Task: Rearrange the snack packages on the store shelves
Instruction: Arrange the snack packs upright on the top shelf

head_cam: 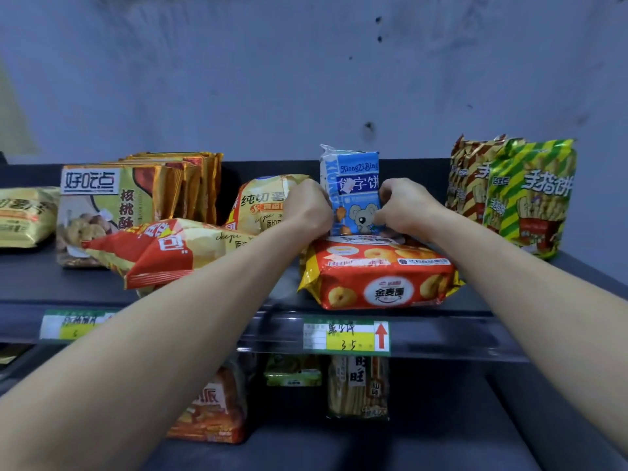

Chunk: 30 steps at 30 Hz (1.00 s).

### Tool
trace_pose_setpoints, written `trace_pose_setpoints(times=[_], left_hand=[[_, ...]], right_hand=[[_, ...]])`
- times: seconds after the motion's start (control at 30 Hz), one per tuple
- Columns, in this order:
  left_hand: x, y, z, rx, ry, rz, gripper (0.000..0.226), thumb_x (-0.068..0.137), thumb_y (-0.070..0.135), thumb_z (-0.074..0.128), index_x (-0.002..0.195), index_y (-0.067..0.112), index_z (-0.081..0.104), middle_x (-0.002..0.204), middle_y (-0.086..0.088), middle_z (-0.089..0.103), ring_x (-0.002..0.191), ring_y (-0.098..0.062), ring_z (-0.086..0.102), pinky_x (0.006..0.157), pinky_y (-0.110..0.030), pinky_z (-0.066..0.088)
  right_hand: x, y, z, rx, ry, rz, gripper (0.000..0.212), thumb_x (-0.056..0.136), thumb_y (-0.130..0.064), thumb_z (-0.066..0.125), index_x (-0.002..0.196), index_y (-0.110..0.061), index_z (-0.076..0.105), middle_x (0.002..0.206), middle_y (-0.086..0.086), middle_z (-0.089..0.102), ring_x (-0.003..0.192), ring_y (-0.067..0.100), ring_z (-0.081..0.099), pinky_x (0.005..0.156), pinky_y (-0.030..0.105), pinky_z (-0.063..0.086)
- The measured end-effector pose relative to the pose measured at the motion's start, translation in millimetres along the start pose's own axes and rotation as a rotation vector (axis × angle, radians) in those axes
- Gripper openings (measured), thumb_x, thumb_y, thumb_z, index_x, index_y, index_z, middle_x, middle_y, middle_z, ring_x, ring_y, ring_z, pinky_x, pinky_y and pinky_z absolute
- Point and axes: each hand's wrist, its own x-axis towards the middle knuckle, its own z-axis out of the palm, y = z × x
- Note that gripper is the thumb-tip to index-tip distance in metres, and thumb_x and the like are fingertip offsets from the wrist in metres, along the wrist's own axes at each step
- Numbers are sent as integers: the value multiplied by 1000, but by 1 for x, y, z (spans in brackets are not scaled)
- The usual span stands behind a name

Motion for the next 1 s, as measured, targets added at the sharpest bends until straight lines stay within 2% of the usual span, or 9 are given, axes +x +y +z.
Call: trace_pose_setpoints(times=[0.07, 0.1, 0.23, 0.3, 0.4, 0.47, 0.57, 0.73, 1.0], left_hand=[[1, -3, -2, 9, 10, -19, 10, 85, 4, 63, 94, 5, 67, 96, -6, 65, 87, -20, 63, 70, -33, 56], [0, -3, -3, 23, 8, -19, 11, 85, 5, 63, 95, 5, 67, 96, -6, 65, 86, -18, 61, 64, -29, 54], [-2, -3, -3, 61, 16, -33, 12, 85, 6, 64, 96, 5, 68, 97, -6, 65, 80, -15, 54, 50, -20, 39], [-4, -3, -4, 64, 12, -48, 12, 85, 7, 64, 97, 5, 67, 96, -6, 65, 79, -15, 54, 49, -19, 38], [-8, -4, -8, 67, 42, -42, 13, 85, 7, 64, 97, 4, 68, 100, -8, 67, 84, -18, 58, 59, -25, 48], [-12, -2, -15, 58, 89, -13, 12, 86, 9, 63, 96, 5, 68, 100, -7, 67, 88, -20, 60, 68, -30, 52], [-25, 3, -27, 35, 147, 84, 9, 87, 7, 60, 90, 6, 69, 94, -6, 68, 86, -20, 62, 72, -35, 54], [-68, 9, -56, 37, 170, 290, 15, 87, 8, 59, 97, 9, 70, 103, -6, 69, 95, -21, 62, 82, -34, 53], [-154, -33, -127, 70, 104, 414, 18, 85, 9, 58, 98, 13, 69, 99, -5, 70, 95, -22, 62, 81, -31, 48]], right_hand=[[-2, -4, 0, 10, -45, 30, 11, 86, -2, 61, 93, -10, 56, 98, 7, 63, 63, 19, 64, 39, 22, 47], [-2, -6, -1, 8, -63, 40, 10, 86, -2, 61, 92, -9, 57, 97, 8, 64, 59, 18, 62, 37, 21, 44], [-7, -7, -1, -34, -96, 42, 13, 88, -8, 62, 101, -8, 61, 100, 8, 67, 57, 14, 57, 39, 21, 39], [-10, -7, -2, -55, -98, 35, 17, 88, -10, 62, 105, -8, 61, 103, 8, 67, 57, 12, 55, 41, 21, 39], [-18, -9, -7, -48, -65, 11, 23, 91, -15, 61, 112, -7, 60, 107, 8, 67, 68, 12, 57, 47, 21, 40], [-26, -11, -11, -42, 13, -29, 25, 93, -16, 59, 115, -6, 60, 114, 8, 64, 84, 13, 56, 50, 19, 40], [-43, -21, -17, -93, 124, -135, 23, 93, -13, 56, 114, -6, 63, 121, 7, 63, 94, 12, 53, 55, 15, 40], [-83, -53, -16, -267, 213, -292, 26, 92, -18, 57, 113, -9, 68, 118, 8, 66, 107, 23, 61, 90, 31, 48], [-160, -110, 26, -448, 196, -383, 19, 86, -20, 56, 95, -11, 70, 98, 14, 68, 94, 32, 60, 81, 38, 51]])
